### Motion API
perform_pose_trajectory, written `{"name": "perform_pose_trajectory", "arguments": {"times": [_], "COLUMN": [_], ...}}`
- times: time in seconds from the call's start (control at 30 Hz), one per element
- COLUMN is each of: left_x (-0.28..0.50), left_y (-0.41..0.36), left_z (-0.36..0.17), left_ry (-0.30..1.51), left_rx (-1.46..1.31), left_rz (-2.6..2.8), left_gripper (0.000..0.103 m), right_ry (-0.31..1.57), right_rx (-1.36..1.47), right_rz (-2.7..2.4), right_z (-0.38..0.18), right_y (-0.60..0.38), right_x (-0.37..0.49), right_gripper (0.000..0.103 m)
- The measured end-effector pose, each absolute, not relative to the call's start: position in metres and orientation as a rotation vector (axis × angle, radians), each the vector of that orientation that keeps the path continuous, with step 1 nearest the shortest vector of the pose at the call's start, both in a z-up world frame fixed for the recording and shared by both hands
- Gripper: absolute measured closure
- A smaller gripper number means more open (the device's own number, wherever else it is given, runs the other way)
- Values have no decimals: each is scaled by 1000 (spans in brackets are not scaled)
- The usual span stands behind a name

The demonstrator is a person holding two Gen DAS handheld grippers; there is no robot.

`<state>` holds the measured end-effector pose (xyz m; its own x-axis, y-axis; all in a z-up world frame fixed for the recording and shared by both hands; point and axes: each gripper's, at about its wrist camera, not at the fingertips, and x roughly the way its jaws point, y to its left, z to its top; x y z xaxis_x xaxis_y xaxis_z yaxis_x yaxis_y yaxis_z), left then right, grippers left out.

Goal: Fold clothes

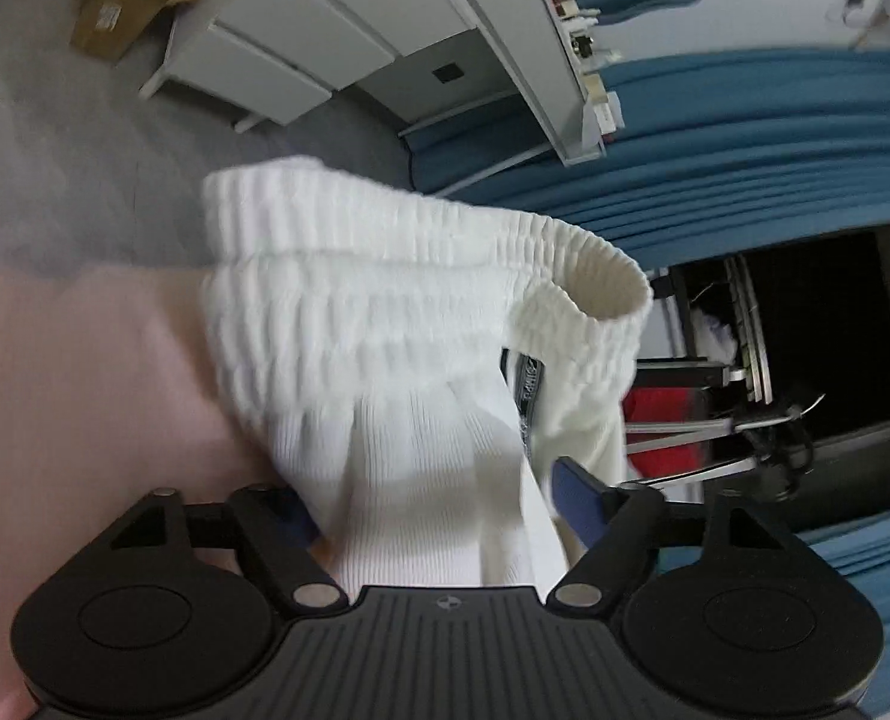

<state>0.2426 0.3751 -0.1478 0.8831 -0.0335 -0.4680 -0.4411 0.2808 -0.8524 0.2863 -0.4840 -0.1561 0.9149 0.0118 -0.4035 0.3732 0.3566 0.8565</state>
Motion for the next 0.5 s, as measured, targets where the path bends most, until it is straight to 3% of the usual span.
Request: {"name": "perform_pose_trajectory", "arguments": {"times": [0.03,0.07,0.1,0.17,0.27,0.5], "left_x": [247,249,251,250,245,201], "left_y": [374,373,372,374,378,379], "left_z": [-147,-145,-144,-139,-129,-76], "left_ry": [451,456,459,465,446,460], "left_rx": [-1239,-1219,-1203,-1178,-1227,-1225], "left_rz": [285,283,280,275,240,189], "left_gripper": [45,53,58,79,86,89], "right_ry": [359,360,363,368,357,354], "right_rx": [1160,1148,1137,1116,1088,1154], "right_rz": [-249,-263,-279,-309,-339,-328], "right_z": [-154,-153,-153,-151,-139,-117], "right_y": [-485,-488,-491,-498,-496,-496], "right_x": [290,292,294,297,293,259], "right_gripper": [43,55,75,84,88,89]}}
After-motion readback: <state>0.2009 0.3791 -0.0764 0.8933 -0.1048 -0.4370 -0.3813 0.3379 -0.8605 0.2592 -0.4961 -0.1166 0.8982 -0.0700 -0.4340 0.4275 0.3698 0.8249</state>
